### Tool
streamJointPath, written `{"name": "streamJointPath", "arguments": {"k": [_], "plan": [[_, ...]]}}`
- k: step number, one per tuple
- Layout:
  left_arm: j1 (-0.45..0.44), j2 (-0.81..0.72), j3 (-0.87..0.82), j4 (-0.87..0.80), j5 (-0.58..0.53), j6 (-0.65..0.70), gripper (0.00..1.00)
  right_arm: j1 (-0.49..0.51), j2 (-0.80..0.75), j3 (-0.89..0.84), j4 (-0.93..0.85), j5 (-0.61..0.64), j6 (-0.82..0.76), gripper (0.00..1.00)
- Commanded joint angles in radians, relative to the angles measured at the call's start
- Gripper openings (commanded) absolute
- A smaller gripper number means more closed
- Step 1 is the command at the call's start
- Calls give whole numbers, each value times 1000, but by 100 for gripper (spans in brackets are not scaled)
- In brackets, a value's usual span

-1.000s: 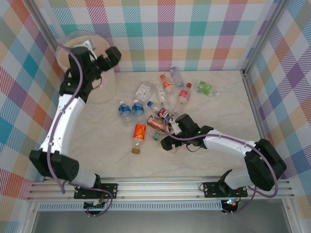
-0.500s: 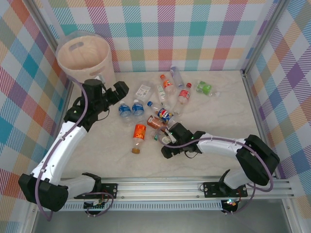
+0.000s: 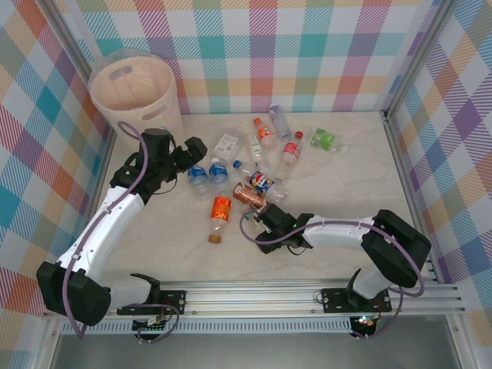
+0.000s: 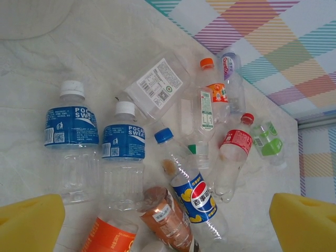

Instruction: Put the plastic bottles in the bin

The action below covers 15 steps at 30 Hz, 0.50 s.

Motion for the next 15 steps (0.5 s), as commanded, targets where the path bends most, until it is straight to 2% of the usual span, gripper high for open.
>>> {"name": "streamJointPath", "arguments": {"k": [1, 5, 8, 12, 15], "plan": [[-6, 5, -22, 7, 29, 12, 100, 8, -73, 0, 27, 15, -7, 60], [-6, 34, -39, 61, 133, 27, 100, 7, -166, -6, 84, 25, 1, 55], [-6, 62, -46, 89, 215, 25, 100, 3, -219, -26, 192, 15, 11, 52], [-11, 76, -91, 216, 379, 14, 100, -37, -225, -27, 300, -51, 68, 51], [-30, 82, -126, 330, 451, -3, 100, -64, -214, -23, 368, -110, 105, 51]]}}
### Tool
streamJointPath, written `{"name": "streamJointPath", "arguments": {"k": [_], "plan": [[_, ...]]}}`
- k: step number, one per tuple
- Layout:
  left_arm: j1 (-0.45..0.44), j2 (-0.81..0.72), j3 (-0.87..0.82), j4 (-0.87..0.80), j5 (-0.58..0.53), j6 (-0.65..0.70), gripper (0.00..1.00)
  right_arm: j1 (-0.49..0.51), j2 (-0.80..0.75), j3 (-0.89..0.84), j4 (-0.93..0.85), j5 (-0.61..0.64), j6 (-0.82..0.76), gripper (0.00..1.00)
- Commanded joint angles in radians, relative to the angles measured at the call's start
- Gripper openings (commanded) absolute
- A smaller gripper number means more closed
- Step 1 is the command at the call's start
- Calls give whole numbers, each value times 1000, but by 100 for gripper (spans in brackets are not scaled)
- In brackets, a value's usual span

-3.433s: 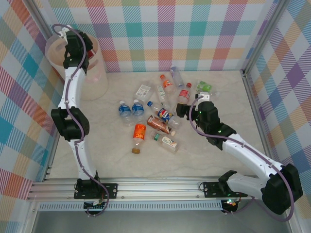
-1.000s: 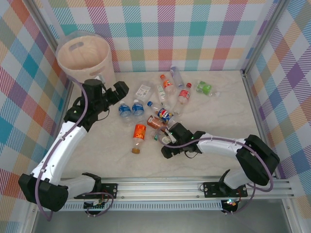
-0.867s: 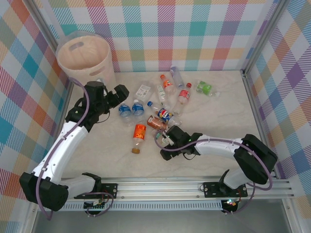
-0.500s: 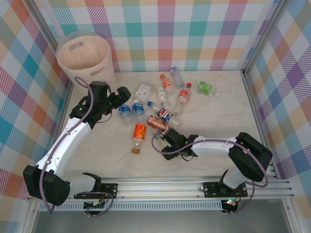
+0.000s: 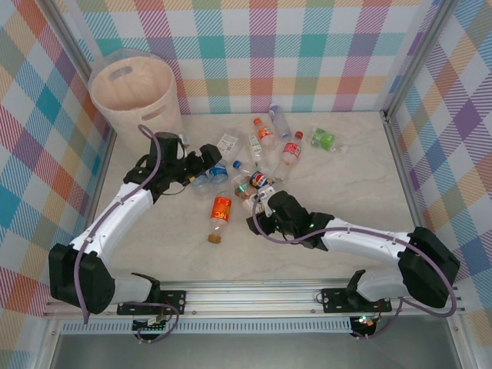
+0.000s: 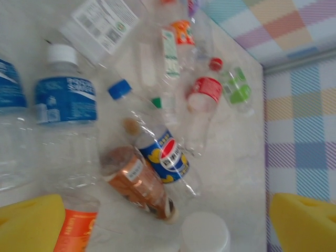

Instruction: Put the plastic bottles in the bin

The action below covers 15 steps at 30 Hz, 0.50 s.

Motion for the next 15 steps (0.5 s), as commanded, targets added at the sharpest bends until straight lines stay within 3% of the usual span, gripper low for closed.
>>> {"name": "streamJointPath", "arguments": {"k": [1, 5, 10, 15], "plan": [[-33, 10, -27, 160, 149, -11, 100, -27, 14, -7, 146, -84, 62, 51], [-77, 34, -32, 182, 159, -4, 100, -42, 38, 8, 212, -148, 67, 52], [-116, 55, 7, 104, 63, 77, 100, -40, 104, 120, 153, -233, 23, 54], [-122, 73, -15, 159, 12, 11, 94, -41, 139, 166, 206, -261, -4, 54]]}}
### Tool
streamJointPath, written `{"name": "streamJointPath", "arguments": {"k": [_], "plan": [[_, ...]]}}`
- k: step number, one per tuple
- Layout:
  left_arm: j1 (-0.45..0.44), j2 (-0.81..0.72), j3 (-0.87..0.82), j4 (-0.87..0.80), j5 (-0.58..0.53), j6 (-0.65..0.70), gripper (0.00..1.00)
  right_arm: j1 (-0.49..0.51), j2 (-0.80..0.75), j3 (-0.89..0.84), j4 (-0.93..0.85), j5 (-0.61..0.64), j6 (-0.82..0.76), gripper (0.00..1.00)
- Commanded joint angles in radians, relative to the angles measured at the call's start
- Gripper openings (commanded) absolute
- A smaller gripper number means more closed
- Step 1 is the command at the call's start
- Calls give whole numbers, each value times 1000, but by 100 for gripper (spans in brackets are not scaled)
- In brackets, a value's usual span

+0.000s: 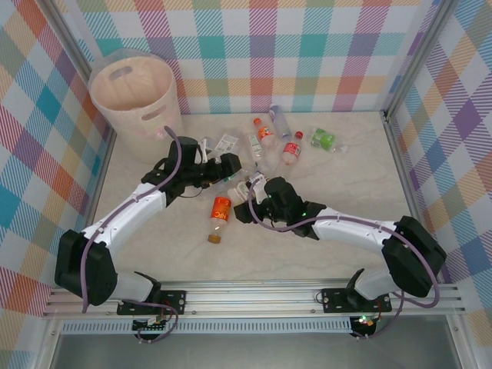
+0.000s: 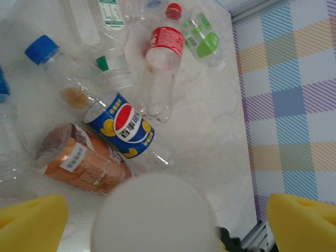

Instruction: Put the plastic bottles in the bin

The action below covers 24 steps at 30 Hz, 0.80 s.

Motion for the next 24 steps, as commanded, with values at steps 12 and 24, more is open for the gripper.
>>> {"name": "streamJointPath", "arguments": {"k": [12, 24], "plan": [[-7, -21, -33, 117, -46, -47, 48, 0, 46, 91, 86, -56, 31, 61], [-5, -19, -5, 83, -79, -28, 42, -6, 33, 89, 67, -74, 29, 82]]}}
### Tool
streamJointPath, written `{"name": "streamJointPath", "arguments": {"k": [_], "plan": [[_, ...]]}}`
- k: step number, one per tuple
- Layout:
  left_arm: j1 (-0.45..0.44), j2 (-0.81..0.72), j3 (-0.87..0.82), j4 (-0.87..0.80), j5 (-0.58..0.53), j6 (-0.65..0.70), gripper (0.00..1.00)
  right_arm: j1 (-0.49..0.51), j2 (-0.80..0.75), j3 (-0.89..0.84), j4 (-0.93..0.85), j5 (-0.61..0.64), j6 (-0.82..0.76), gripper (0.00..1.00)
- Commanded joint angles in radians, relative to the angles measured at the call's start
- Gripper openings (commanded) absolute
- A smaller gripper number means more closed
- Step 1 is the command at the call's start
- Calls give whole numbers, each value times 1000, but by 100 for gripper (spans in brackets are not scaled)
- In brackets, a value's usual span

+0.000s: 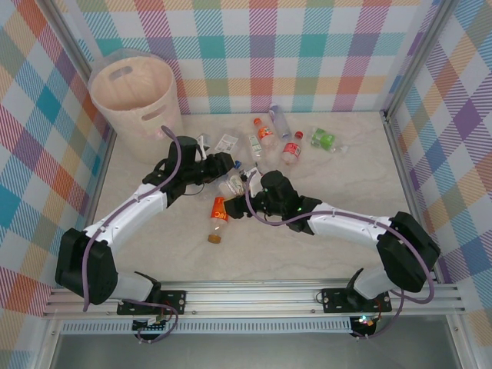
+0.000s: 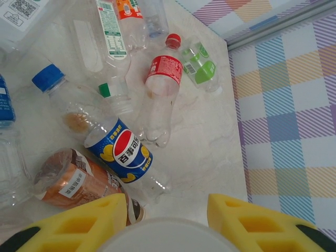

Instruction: Put the plastic bottles in the bin

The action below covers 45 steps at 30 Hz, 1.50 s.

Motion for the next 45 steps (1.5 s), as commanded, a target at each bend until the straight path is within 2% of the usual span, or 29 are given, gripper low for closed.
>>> {"name": "streamJointPath", "arguments": {"k": [1, 5, 8, 11, 14, 16, 18, 25, 29, 35, 45], "plan": [[-4, -17, 23, -19, -30, 22, 42, -6, -16, 27, 2, -26, -9, 85], [-1, -4, 51, -54, -68, 27, 41, -11, -65, 45, -91, -17, -25, 97], [1, 7, 79, -89, -110, 42, 41, -11, -117, 60, -160, 0, -53, 100], [4, 30, 123, -145, -156, 67, 41, -11, -177, 40, -168, 76, -61, 100], [5, 45, 166, -190, -207, 84, 40, -12, -242, -24, -86, 233, -18, 100], [6, 54, 196, -231, -252, 98, 40, -13, -268, -62, -44, 402, 42, 100], [8, 61, 235, -263, -297, 122, 40, -38, -271, -66, -78, 491, 134, 100], [10, 63, 376, -267, -447, 241, 41, -68, -266, -110, -78, 560, 243, 100], [11, 46, 386, -117, -556, 316, 40, -71, -248, -93, -131, 611, 274, 100], [26, 68, 450, 20, -718, 428, 41, -74, -259, -104, -103, 590, 254, 100], [104, 153, 606, 185, -838, 674, 42, -74, -282, -122, -85, 589, 244, 100]]}}
